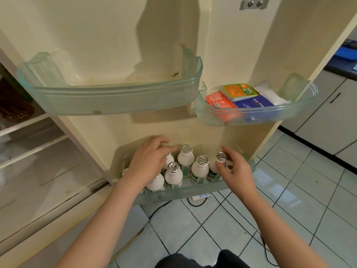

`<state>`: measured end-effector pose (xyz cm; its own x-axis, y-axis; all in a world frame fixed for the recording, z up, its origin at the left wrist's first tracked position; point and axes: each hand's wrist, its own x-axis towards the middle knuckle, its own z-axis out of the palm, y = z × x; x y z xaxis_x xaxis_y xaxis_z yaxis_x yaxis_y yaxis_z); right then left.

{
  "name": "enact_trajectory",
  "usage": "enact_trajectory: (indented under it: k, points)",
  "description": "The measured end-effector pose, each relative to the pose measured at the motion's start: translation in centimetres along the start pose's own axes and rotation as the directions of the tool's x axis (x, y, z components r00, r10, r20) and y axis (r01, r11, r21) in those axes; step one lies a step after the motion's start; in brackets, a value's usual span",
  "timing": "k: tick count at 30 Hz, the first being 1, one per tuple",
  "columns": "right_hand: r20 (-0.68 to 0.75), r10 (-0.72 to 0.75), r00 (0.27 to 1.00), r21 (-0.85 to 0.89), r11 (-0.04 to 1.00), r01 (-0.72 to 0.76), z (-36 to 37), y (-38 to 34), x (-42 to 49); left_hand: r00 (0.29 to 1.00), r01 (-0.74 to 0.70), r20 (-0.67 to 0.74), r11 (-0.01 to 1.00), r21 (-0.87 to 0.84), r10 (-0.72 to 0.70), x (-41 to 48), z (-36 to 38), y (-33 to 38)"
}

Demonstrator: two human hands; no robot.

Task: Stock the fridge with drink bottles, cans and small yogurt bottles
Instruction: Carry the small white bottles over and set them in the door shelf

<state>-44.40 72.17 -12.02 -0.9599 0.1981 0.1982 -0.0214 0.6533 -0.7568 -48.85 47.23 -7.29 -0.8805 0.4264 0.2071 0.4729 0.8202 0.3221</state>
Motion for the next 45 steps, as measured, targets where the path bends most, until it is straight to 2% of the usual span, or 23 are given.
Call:
enact_trajectory:
  k: [3, 5, 8, 11, 13, 15, 17, 19, 22, 25, 27, 32, 34, 39, 42, 45]
  points:
    - [-0.074, -0.045, 0.996, -0.085, 0.996, 0.039, -0.5, -1.3, 0.0, 0.97, -0.048, -0.242, 0.996, -0.075, 0.028, -1.7, -1.3, 0.6]
    - [-0.145, -0.118, 0.982, -0.066, 0.992, 0.11, -0.7, -2.9, 0.0, 0.9, -0.106, -0.429, 0.992, -0.062, 0.069, -3.2, -2.4, 0.5]
    - [-0.122, -0.23, 0.966, -0.021, 0.973, 0.229, 0.0, -5.9, 0.3, 0.73, -0.139, -0.676, 0.99, 0.005, 0.106, -5.9, -3.3, 0.1]
    - [-0.036, -0.328, 0.944, -0.018, 0.944, 0.328, 1.6, -8.8, 0.5, 0.508, -0.007, -0.86, 0.998, 0.056, 0.052, -7.6, -3.8, -0.9]
    - [0.045, -0.39, 0.92, -0.011, 0.92, 0.391, 2.8, -10.3, 0.4, 0.422, 0.047, -0.906, 0.999, 0.0, -0.02, -7.6, -4.0, -2.2]
    - [0.153, -0.448, 0.881, -0.013, 0.89, 0.455, 4.1, -11.7, 0.4, 0.45, 0.055, -0.886, 0.994, -0.094, -0.108, -7.2, -4.2, -3.5]
    - [0.283, -0.496, 0.821, -0.038, 0.85, 0.526, 5.4, -12.8, 0.4, 0.531, 0.057, -0.828, 0.983, -0.173, -0.177, -6.6, -4.3, -4.7]
    - [0.408, -0.511, 0.757, -0.063, 0.811, 0.581, 6.6, -13.7, 0.4, 0.579, 0.097, -0.797, 0.985, -0.139, -0.17, -6.1, -4.0, -5.9]
    - [0.522, -0.515, 0.68, -0.109, 0.75, 0.652, 8.4, -14.8, 0.3, 0.597, 0.136, -0.798, 0.991, -0.004, -0.085, -5.7, -3.3, -7.7]
    - [0.582, -0.515, 0.629, -0.126, 0.707, 0.696, 9.9, -15.6, 0.2, 0.63, 0.112, -0.776, 0.99, 0.088, -0.003, -5.6, -2.8, -9.4]
    - [0.634, -0.497, 0.593, -0.155, 0.669, 0.727, 10.8, -15.8, 0.2, 0.639, 0.08, -0.769, 0.992, 0.101, 0.026, -5.4, -2.6, -10.0]
    - [0.676, -0.507, 0.535, -0.167, 0.601, 0.781, 12.0, -16.1, 0.3, 0.603, 0.03, -0.798, 0.999, 0.045, 0.018, -4.5, -1.7, -10.3]
    - [0.656, -0.528, 0.539, -0.169, 0.593, 0.787, 12.2, -16.0, 0.4, 0.598, 0.023, -0.802, 0.999, 0.032, 0.012, -4.4, -1.4, -10.5]
    - [0.541, -0.55, 0.636, -0.237, 0.626, 0.743, 12.5, -16.2, -0.4, 0.591, -0.003, -0.805, 0.999, 0.046, 0.038, -4.2, -1.3, -10.5]
    - [0.507, -0.525, 0.684, -0.307, 0.631, 0.712, 12.8, -16.2, -0.9, 0.595, -0.003, -0.803, 1.0, 0.031, 0.027, -4.2, -1.3, -10.4]
    - [0.455, -0.46, 0.763, -0.398, 0.661, 0.636, 13.1, -16.0, -1.1, 0.592, 0.012, -0.806, 1.0, 0.026, 0.014, -4.2, -1.3, -10.3]
